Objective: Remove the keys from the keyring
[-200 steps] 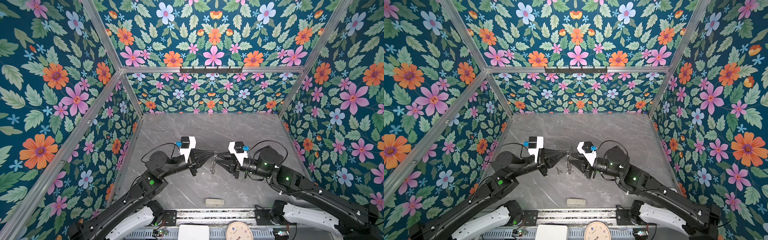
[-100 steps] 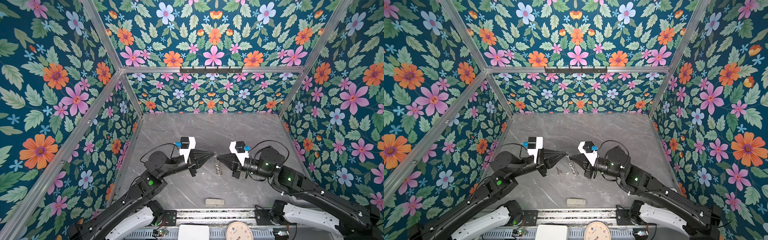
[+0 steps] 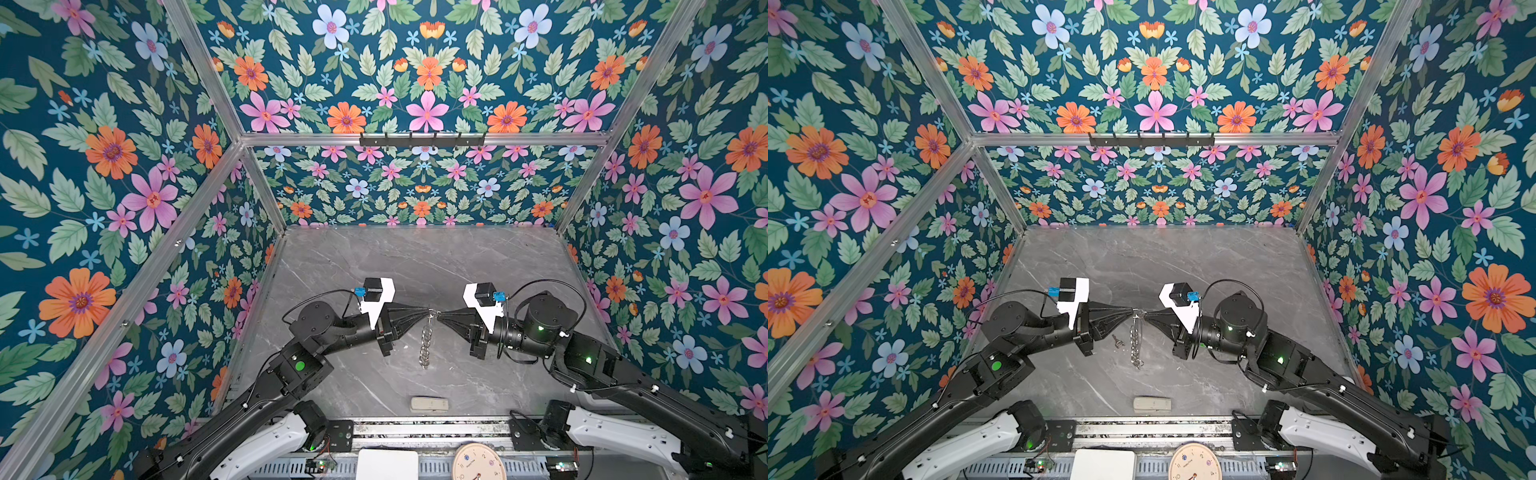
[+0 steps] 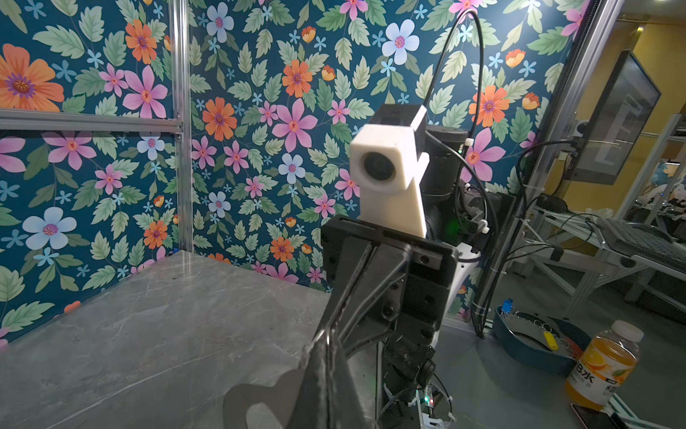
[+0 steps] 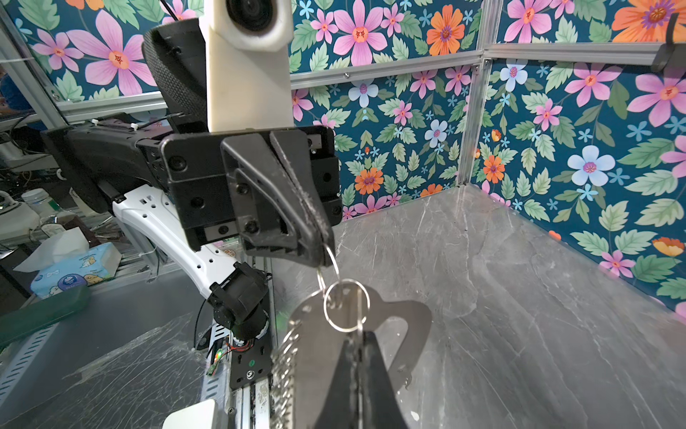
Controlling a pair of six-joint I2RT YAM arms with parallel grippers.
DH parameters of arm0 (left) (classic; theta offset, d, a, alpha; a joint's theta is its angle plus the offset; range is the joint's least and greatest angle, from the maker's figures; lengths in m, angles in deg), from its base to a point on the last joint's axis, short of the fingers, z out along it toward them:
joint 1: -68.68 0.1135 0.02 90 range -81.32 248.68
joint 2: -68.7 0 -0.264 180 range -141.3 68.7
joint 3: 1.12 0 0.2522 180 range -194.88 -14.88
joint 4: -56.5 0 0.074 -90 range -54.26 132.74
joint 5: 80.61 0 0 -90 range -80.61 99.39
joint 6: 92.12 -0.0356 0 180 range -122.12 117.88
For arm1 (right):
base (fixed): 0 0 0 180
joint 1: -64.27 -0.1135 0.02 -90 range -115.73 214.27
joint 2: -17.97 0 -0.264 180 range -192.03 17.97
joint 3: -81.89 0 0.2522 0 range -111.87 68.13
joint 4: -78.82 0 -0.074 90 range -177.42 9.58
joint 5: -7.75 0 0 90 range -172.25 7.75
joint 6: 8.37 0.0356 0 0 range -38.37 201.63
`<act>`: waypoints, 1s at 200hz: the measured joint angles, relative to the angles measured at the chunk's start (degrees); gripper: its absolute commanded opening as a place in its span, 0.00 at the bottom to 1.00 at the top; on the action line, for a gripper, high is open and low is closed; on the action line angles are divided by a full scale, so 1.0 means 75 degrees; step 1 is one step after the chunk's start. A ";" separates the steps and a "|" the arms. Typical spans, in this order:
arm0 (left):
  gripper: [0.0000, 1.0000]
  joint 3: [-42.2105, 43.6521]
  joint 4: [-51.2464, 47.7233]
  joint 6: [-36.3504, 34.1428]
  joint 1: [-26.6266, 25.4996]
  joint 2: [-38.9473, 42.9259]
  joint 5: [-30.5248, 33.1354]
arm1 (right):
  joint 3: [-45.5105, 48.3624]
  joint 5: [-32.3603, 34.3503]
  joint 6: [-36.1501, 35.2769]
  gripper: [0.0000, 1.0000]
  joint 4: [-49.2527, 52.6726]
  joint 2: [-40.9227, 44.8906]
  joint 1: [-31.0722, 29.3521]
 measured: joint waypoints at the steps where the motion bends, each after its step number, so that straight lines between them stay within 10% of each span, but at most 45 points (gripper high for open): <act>1: 0.00 -0.0003 -0.0006 -0.0009 0.0000 0.0000 -0.0003 | -0.0006 0.0000 0.0000 0.00 0.0009 0.0000 0.0000; 200: 0.00 -0.0283 -0.0749 -0.0501 0.0000 -0.0041 -0.0641 | -0.0417 0.0035 -0.0023 0.00 0.0571 0.0061 -0.0009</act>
